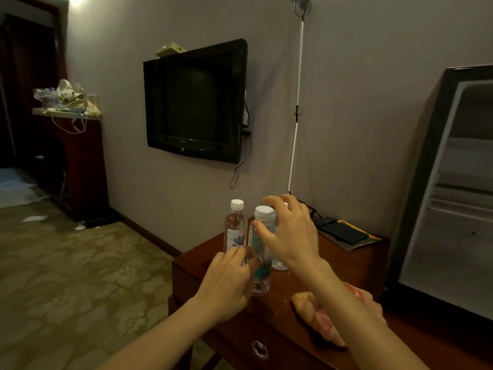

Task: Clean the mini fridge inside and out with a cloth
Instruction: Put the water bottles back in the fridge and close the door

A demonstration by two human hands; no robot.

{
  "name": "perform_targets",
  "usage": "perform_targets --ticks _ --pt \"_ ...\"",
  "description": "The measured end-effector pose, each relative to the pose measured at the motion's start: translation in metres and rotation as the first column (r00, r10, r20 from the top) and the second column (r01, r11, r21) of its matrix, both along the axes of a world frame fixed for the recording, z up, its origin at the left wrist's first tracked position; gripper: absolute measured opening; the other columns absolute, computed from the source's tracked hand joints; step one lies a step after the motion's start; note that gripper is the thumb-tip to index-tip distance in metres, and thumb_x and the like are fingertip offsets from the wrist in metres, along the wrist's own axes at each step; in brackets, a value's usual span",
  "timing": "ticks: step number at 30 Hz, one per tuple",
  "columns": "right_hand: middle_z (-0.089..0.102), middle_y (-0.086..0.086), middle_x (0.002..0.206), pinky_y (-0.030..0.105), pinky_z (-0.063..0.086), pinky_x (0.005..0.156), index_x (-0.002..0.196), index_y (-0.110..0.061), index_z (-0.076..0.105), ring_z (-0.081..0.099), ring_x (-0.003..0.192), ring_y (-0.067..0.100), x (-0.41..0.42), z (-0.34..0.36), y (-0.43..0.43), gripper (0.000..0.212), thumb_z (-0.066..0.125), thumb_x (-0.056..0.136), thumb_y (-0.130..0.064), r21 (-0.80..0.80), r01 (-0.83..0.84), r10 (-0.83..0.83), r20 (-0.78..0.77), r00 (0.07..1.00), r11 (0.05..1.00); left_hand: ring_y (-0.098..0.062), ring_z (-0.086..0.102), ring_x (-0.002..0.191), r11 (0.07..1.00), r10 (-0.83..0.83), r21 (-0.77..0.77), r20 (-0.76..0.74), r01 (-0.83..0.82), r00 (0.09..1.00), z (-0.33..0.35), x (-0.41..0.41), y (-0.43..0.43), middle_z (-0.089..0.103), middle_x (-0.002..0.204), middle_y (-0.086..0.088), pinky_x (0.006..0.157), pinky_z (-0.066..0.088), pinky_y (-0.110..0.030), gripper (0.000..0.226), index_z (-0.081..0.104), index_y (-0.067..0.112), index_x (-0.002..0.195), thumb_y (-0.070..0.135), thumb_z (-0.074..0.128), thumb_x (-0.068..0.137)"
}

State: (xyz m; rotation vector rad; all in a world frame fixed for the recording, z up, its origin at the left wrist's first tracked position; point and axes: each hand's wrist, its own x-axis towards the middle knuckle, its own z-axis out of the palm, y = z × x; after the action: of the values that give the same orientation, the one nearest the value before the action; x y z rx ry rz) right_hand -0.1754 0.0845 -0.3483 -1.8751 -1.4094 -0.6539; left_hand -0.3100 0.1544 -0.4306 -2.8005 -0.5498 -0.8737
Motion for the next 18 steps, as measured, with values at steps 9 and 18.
perform_targets --ticks 9,18 --pt "0.047 0.002 0.124 0.035 0.051 0.089 0.12 -0.021 0.055 0.051 0.108 0.021 0.0 0.003 0.03 0.035 0.065 0.086 -0.023 -0.13 -0.118 0.094 -0.18 0.979 0.985 -0.014 0.056 0.099 0.997 0.083 -0.001 0.021 -0.083 0.996 0.02 -0.022 0.019 0.057 0.113 0.004 0.078 0.05 -0.028 0.033 0.057 0.026 0.111 0.025 0.066 0.079" --pt "0.042 -0.001 0.115 0.029 0.051 0.086 0.11 -0.018 0.056 0.049 0.101 0.016 0.016 0.01 0.006 0.026 0.065 0.086 -0.021 -0.082 -0.13 0.112 -0.2 0.973 0.988 -0.016 0.047 0.106 0.981 0.194 0.028 -0.005 -0.194 0.981 0.073 0.008 0.058 0.037 0.134 -0.002 0.085 0.047 -0.029 0.043 0.042 0.03 0.129 0.034 0.056 0.089"
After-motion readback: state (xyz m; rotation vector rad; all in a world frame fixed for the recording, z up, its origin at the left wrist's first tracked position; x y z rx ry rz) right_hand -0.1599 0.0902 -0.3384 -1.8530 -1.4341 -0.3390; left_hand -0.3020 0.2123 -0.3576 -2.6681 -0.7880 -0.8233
